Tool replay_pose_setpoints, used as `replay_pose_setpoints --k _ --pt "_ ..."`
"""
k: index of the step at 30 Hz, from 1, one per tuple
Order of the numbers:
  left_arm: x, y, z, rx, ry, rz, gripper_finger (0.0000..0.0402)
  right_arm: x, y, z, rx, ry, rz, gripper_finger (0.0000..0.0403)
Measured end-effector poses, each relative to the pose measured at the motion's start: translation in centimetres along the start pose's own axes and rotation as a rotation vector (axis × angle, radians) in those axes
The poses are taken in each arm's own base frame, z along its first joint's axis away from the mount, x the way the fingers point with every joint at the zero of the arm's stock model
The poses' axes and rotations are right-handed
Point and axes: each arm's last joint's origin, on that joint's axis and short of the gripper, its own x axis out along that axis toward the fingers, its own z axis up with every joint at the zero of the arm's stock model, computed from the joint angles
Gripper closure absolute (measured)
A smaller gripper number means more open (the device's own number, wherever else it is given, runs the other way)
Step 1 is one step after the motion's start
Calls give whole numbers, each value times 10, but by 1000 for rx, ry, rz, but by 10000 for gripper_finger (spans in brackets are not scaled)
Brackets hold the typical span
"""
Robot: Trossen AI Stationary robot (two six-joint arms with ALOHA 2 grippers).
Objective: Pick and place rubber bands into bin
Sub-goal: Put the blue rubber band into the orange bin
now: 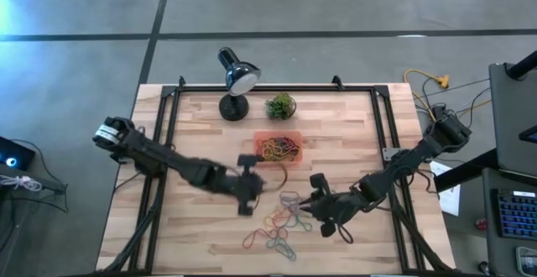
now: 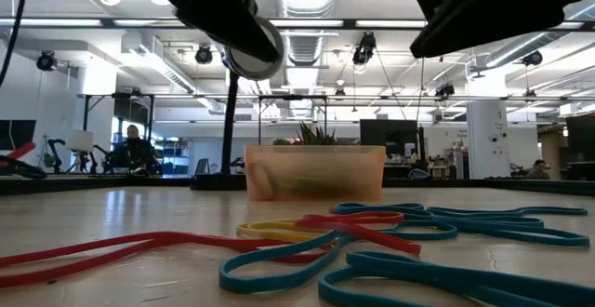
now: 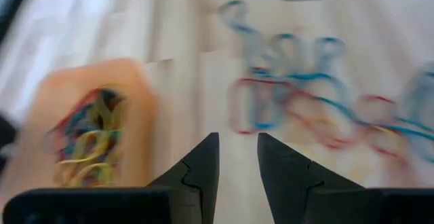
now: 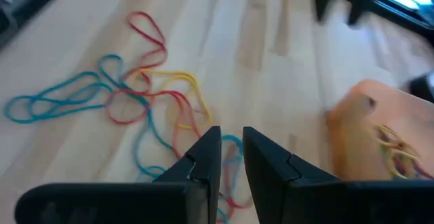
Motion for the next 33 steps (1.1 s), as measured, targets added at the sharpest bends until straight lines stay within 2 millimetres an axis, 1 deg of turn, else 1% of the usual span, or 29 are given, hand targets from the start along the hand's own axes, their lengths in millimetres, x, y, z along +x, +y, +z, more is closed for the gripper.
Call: replay_pose_setpoints --k 4,7,12,17,23,28,33 --pt "-9 -28 -5 58 -15 -47 315 6 4 -6 16 -67 56 346" --pt "-13 -38 -10 94 -16 -28 315 15 8 -11 5 -60 55 346" --pt "-14 -39 -11 100 -15 -8 315 34 14 -19 -48 -7 42 346" --pt "-12 -38 -14 104 -4 -3 315 47 16 -25 -59 34 30 346" --pt "-11 -37 -18 114 3 21 315 60 10 -33 -16 79 2 346" --pt "-10 -37 -19 132 6 23 315 74 4 -46 24 143 -21 346" --pt "-10 -37 -19 133 5 25 315 80 2 -52 44 172 -7 346"
